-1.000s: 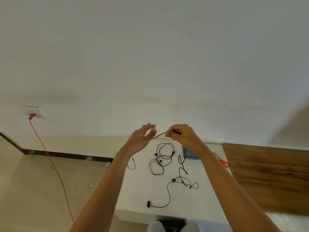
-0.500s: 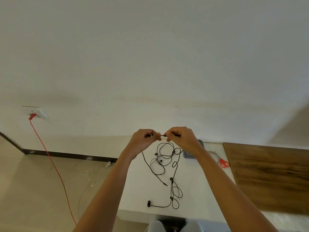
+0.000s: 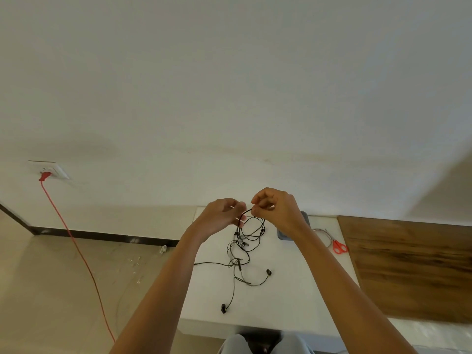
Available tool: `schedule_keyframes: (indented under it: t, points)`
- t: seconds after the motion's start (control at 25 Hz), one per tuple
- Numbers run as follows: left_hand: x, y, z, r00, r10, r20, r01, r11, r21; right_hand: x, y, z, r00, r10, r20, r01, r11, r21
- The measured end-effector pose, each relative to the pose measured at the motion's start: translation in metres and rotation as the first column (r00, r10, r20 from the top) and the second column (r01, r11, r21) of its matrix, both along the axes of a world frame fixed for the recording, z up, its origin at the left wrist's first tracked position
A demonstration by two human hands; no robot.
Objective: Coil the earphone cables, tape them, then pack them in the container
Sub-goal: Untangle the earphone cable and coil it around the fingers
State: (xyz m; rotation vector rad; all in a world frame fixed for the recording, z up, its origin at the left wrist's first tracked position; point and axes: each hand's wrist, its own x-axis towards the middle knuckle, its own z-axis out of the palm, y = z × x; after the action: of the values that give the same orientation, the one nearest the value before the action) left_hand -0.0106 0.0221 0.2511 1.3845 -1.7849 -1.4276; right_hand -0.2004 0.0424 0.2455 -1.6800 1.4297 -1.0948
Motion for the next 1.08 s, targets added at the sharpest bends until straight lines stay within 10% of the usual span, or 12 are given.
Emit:
schedule_keyframes:
  t: [0.32, 0.8, 1.08]
  points:
    - [0.015, -0.001, 0.030, 0.971, 0.064, 0.232, 0.013, 0.949, -0.315, -0.004, 0.003, 0.004, 0.981, 0.195, 0.001, -0.192, 0.964, 0.182]
    - [0.102, 0.015, -0.011, 0.895, 0.339, 0.290, -0.280, 0.933, -0.228, -0.098, 0.029, 0.007, 0.813, -0.202, -0.546, 0.233, 0.972, -0.013]
    - [0.090, 0.010, -0.061, 0.813, 0.146, 0.563, -0.143, 0.988, -0.048, -0.085, 0.029, -0.005, 0.974, -0.077, -0.214, 0.099, 0.991, 0.094]
